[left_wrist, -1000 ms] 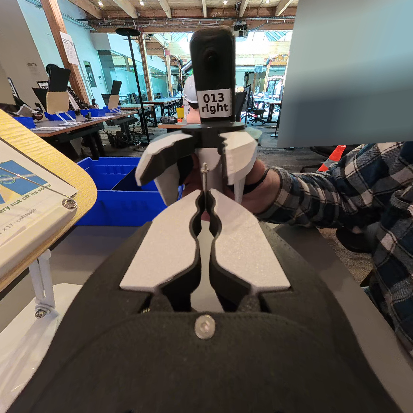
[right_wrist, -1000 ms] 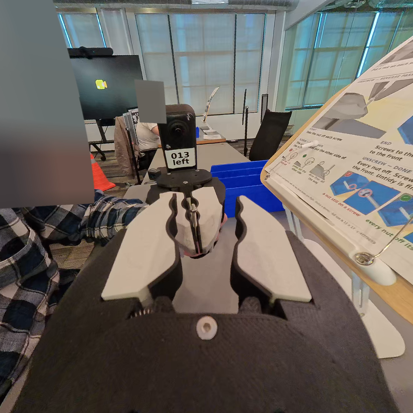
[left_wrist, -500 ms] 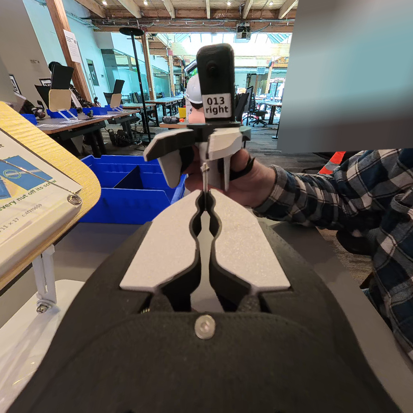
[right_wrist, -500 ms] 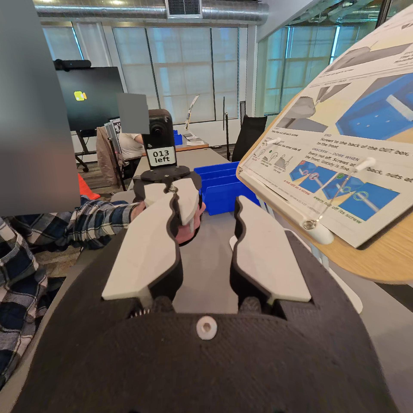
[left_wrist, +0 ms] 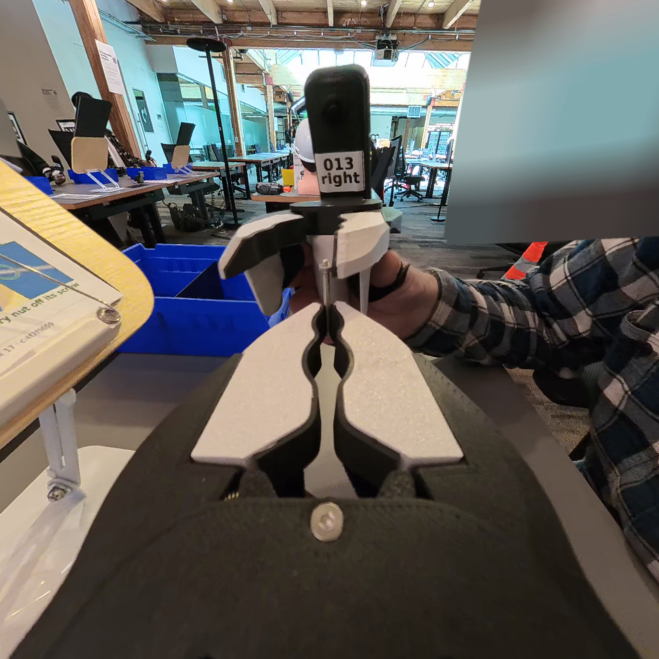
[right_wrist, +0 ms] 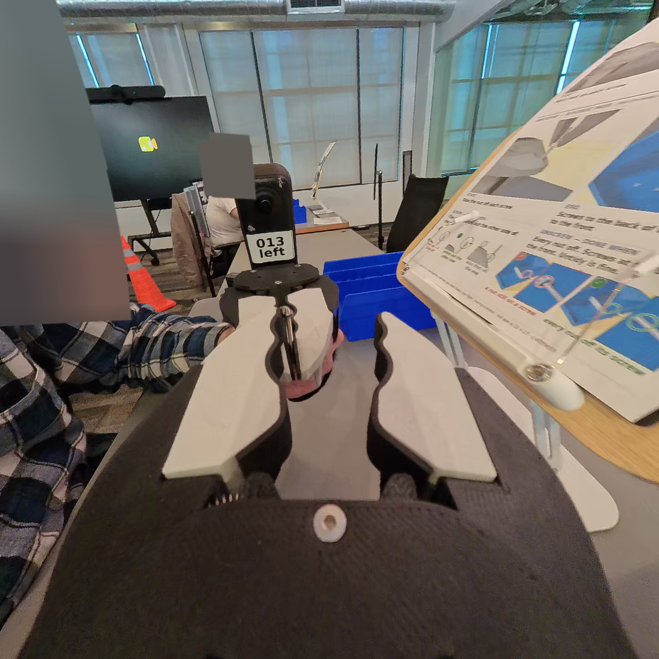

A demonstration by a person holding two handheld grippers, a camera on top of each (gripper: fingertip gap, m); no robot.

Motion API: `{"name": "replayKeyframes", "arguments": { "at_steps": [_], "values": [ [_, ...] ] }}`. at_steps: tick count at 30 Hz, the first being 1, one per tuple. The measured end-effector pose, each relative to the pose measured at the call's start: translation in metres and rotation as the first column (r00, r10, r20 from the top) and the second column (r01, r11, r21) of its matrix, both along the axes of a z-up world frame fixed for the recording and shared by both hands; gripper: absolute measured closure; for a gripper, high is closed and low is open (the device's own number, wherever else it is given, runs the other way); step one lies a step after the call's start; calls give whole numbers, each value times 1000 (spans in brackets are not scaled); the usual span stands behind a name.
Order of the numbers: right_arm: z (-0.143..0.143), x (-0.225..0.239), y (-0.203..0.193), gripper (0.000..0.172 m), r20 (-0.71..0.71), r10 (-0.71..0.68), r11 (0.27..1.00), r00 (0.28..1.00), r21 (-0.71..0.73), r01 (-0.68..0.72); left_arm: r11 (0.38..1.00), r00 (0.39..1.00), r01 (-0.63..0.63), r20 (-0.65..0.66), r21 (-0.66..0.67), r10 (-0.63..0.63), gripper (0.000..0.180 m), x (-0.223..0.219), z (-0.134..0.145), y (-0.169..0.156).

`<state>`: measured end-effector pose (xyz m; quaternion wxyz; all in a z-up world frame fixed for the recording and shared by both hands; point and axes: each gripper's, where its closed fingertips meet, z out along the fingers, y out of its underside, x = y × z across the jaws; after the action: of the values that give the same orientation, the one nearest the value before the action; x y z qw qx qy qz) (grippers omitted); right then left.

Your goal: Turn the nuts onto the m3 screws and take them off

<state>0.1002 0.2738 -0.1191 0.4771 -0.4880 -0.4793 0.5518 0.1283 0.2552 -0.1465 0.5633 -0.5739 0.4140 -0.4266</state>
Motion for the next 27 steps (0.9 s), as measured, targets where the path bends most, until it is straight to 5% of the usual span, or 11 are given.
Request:
{"name": "replayKeyframes", "arguments": {
  "at_steps": [27],
  "values": [
    [4, 17, 8, 124, -28, -23, 1000, 999, -2, 23, 1000, 1000, 1, 4, -8, -1, 179, 1, 0, 0]
  ]
}}
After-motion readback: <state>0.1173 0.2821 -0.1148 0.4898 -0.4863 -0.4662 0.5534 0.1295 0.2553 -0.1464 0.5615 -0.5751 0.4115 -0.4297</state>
